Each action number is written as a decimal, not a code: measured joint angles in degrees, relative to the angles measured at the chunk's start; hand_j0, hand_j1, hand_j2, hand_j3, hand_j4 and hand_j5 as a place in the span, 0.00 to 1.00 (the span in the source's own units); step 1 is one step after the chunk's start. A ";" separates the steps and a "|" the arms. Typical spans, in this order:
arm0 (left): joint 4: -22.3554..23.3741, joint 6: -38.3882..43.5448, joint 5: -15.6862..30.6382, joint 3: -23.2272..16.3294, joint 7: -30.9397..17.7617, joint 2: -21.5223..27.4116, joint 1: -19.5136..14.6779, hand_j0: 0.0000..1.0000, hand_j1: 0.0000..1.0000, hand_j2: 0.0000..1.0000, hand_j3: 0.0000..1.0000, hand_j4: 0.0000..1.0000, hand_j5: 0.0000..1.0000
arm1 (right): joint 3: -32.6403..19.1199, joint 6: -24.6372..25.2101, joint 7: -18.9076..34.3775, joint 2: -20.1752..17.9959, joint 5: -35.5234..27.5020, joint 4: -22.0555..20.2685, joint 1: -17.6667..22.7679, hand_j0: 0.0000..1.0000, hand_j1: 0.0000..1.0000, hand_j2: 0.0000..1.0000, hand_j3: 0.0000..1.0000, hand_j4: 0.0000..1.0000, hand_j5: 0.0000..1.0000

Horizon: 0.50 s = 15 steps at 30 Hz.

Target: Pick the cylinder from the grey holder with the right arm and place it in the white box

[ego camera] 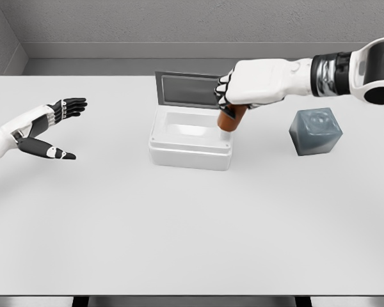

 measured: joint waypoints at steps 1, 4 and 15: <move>0.01 0.00 0.00 0.00 0.00 0.00 0.00 1.00 1.00 1.00 1.00 1.00 1.00 | 0.01 0.01 0.00 0.19 0.02 0.43 -0.44 0.34 0.34 0.34 0.34 0.34 0.34; 0.03 0.01 -0.01 0.01 0.00 0.00 0.00 1.00 1.00 1.00 1.00 1.00 1.00 | 0.08 0.04 -0.02 1.26 0.05 1.88 -0.79 0.34 0.34 0.34 0.34 0.34 0.34; 0.15 -0.10 0.06 0.02 0.00 -0.01 0.18 1.00 1.00 1.00 1.00 1.00 1.00 | 2.02 0.05 -0.03 4.96 0.28 6.66 -1.06 0.34 0.34 0.34 0.34 0.34 0.34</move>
